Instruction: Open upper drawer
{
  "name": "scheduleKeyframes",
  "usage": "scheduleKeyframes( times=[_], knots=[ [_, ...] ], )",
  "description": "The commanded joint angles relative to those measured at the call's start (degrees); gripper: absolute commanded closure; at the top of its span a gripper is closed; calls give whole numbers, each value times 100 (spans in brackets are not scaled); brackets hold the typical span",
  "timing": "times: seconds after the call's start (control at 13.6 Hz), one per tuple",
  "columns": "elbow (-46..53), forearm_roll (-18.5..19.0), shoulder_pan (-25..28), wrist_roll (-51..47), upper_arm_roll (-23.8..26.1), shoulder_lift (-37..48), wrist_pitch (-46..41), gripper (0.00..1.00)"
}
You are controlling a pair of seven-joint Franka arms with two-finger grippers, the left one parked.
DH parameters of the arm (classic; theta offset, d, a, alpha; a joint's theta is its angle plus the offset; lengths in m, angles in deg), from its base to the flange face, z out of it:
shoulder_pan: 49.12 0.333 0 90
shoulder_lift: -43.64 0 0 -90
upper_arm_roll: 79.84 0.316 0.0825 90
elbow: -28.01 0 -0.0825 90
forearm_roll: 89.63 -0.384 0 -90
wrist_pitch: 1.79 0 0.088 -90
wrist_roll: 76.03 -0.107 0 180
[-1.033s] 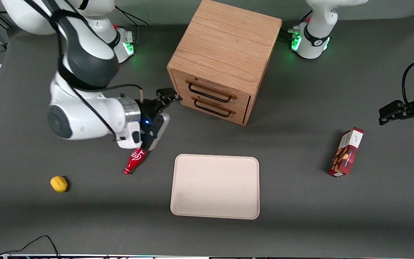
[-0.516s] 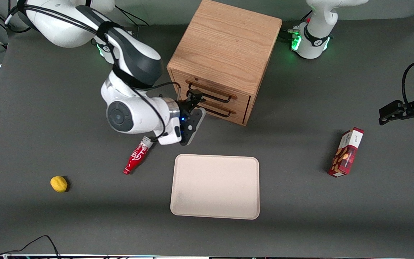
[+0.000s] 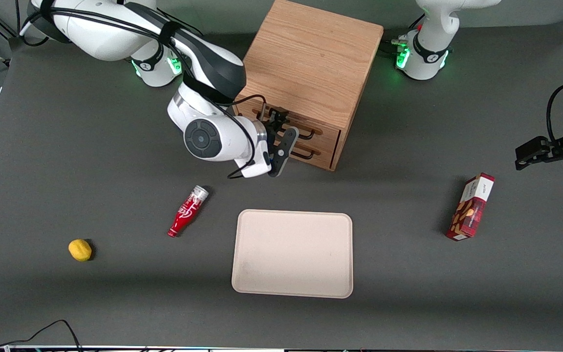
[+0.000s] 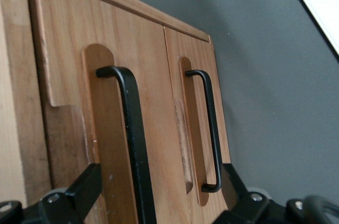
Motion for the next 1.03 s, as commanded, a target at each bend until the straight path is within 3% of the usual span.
scheduleKeyframes(
  times=[0.0,0.59,0.96],
  knots=[
    [-226,180,-79,-123,28,191,95,0],
    [-270,312,-35,-158,19,112,341,0],
    [-385,585,-18,-361,28,-11,605,0]
  ],
)
